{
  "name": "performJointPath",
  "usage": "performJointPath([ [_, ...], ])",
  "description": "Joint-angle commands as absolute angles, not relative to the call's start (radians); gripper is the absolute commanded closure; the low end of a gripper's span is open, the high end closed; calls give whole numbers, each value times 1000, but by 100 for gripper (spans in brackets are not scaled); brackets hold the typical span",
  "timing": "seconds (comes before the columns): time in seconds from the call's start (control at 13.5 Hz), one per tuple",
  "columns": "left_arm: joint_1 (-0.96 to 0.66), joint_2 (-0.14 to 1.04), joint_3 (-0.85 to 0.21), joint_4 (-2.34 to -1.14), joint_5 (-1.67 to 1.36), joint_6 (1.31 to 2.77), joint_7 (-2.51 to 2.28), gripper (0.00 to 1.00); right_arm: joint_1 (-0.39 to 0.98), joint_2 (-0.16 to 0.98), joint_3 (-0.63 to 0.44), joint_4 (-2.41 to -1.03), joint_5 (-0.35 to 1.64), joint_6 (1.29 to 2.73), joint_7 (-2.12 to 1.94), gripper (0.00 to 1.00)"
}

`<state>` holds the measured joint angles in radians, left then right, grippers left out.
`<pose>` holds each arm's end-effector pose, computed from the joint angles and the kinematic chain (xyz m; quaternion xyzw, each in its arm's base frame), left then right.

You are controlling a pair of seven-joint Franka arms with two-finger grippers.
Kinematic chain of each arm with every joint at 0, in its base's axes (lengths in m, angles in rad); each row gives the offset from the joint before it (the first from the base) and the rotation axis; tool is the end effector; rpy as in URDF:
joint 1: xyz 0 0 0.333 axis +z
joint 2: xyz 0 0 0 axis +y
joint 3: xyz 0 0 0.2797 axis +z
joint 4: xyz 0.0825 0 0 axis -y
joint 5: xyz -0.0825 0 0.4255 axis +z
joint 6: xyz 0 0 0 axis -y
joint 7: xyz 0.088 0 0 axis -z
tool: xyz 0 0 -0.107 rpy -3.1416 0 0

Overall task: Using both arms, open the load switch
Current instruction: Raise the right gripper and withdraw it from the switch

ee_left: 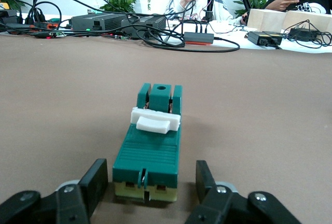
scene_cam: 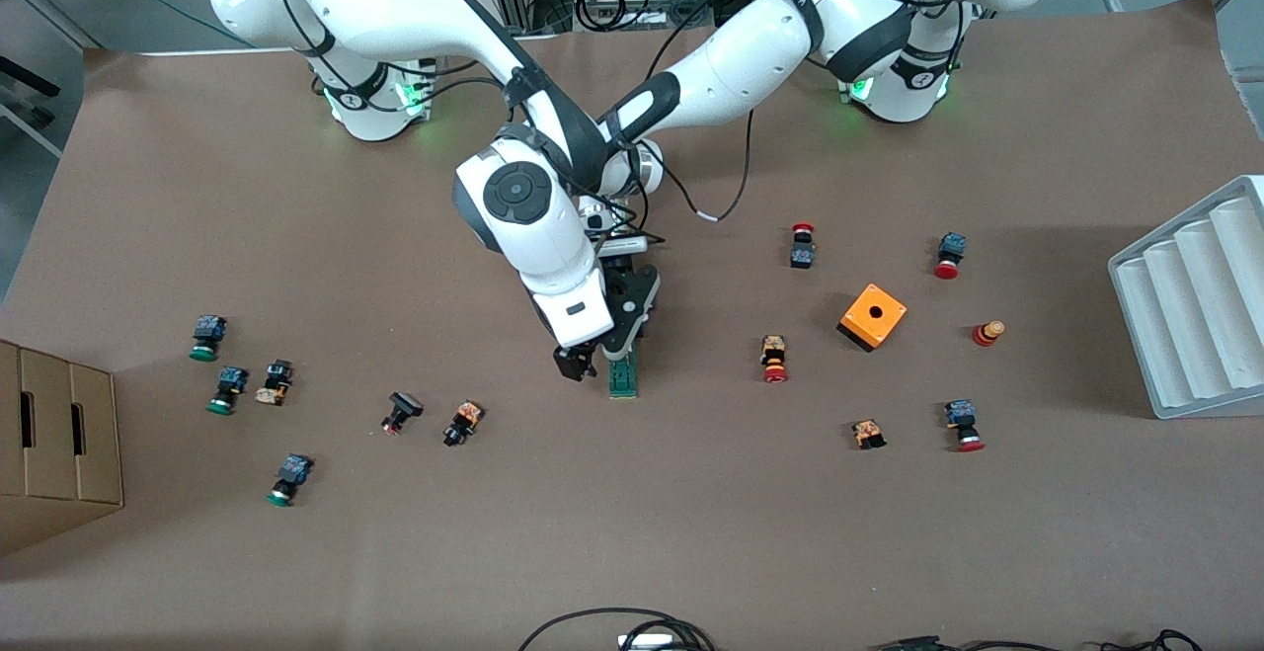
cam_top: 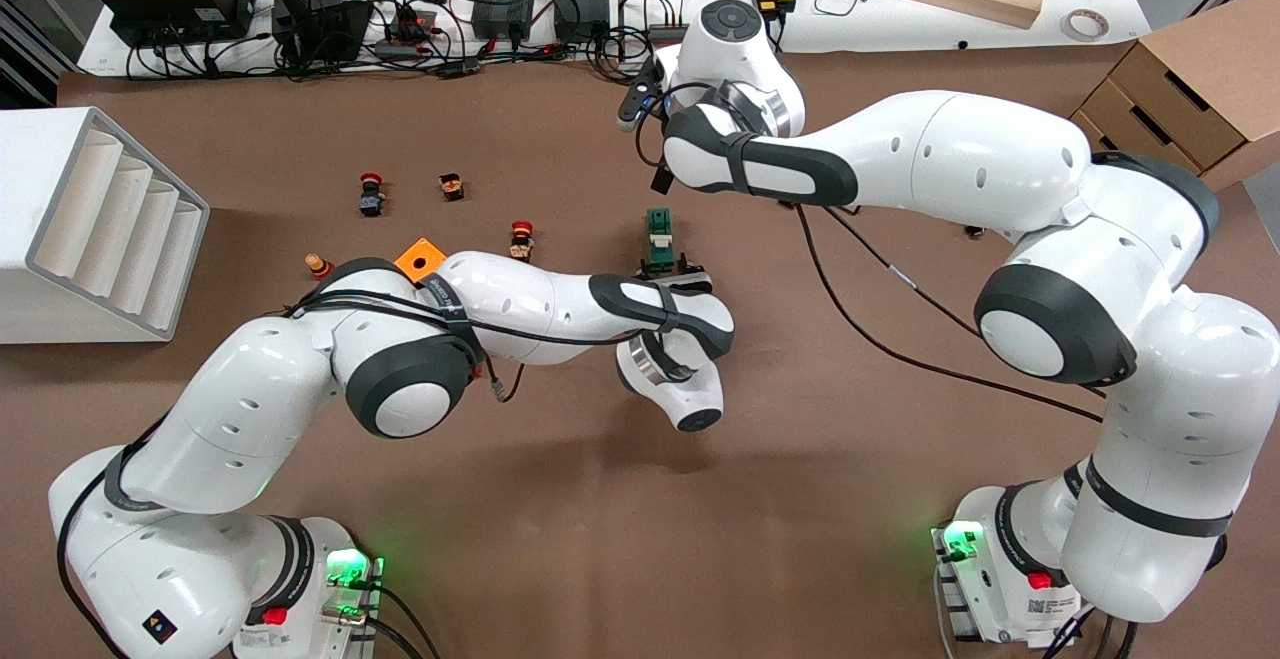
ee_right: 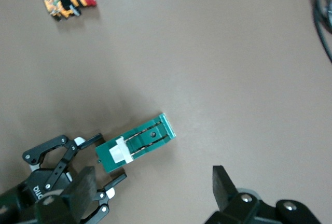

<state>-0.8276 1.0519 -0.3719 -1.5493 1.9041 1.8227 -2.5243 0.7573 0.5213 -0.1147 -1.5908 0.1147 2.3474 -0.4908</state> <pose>0.3255 -0.5795 0.0077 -0.8111 -0.0682 -0.5806 0.0174 0.5766 0.4455 0.3045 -0.8502 -0.5124 -0.1177 0.0270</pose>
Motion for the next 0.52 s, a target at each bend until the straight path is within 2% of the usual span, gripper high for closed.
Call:
performJointPath([
  [0.0,-838,1052,-365,-1562,1905,1815,-2543,23,729,474,-117,-1595,135,2310,-460,0],
  [0.44,-838,1052,-365,-1562,1905,1815,-2542,23,611,404,-114,-1589,150,2273,-442,0],
])
